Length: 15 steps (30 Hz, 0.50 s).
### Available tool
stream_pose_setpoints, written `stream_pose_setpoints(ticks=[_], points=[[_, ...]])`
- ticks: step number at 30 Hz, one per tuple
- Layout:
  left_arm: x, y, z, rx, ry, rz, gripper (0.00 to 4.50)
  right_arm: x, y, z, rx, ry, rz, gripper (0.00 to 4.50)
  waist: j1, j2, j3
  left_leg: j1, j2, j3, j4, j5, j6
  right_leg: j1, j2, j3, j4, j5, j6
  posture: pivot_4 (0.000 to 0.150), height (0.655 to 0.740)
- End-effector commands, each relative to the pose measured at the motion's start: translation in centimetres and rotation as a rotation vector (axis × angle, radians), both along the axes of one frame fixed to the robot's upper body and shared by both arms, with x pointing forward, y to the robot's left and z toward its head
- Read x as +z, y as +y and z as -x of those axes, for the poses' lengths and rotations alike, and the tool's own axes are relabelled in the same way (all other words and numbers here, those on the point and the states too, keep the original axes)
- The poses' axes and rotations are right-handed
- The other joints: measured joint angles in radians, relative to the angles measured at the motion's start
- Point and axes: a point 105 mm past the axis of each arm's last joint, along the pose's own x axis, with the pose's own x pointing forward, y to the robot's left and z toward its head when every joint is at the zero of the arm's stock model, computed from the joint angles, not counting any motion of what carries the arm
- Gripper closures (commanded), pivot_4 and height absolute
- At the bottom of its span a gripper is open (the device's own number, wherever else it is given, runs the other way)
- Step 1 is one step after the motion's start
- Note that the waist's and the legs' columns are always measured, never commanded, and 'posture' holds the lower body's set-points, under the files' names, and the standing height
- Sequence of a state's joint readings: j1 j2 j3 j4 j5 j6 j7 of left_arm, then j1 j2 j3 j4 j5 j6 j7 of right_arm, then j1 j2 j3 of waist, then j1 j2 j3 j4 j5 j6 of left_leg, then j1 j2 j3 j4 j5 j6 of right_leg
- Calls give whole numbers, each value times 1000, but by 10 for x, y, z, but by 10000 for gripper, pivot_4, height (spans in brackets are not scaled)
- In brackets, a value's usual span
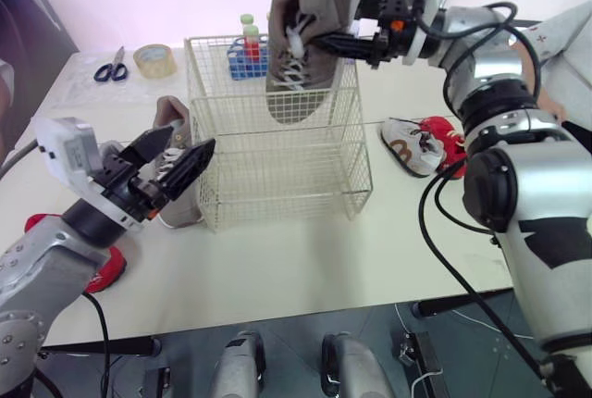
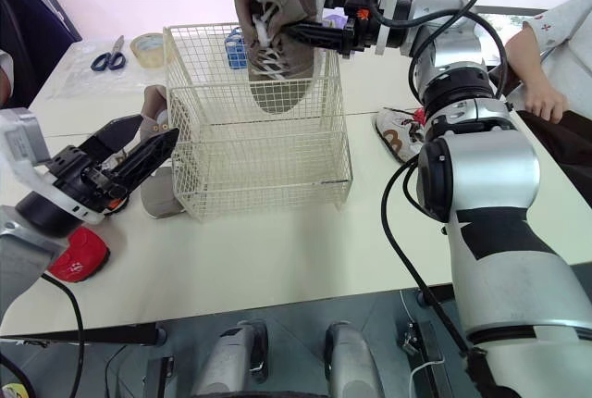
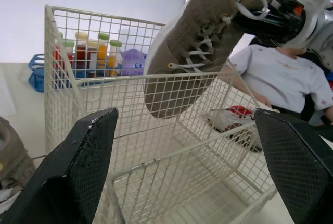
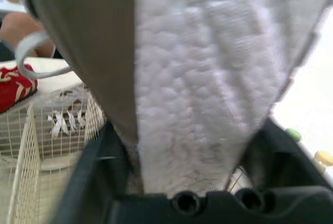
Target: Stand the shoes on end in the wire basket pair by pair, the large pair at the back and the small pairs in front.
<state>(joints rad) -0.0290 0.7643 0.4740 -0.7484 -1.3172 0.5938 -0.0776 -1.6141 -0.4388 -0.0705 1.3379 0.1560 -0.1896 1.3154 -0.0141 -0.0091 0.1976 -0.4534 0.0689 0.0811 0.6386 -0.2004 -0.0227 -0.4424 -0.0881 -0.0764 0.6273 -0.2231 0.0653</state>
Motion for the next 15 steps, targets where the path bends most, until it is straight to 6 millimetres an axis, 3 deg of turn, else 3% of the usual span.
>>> stream_pose_setpoints(ticks=[1,15], points=[[5,0,1,8,-28,-2,2169,26,-4,3,-32,-79,-52,456,-1,0,0,0,0,0,0,0,0,0,0,0,0,0,0,1500,7400],[6,4,-7,21,-25,-6,2169,56,-40,11,-97,-169,-183,456,-2,0,0,2,0,0,0,1,-2,1,0,0,2,0,0,1500,7400]])
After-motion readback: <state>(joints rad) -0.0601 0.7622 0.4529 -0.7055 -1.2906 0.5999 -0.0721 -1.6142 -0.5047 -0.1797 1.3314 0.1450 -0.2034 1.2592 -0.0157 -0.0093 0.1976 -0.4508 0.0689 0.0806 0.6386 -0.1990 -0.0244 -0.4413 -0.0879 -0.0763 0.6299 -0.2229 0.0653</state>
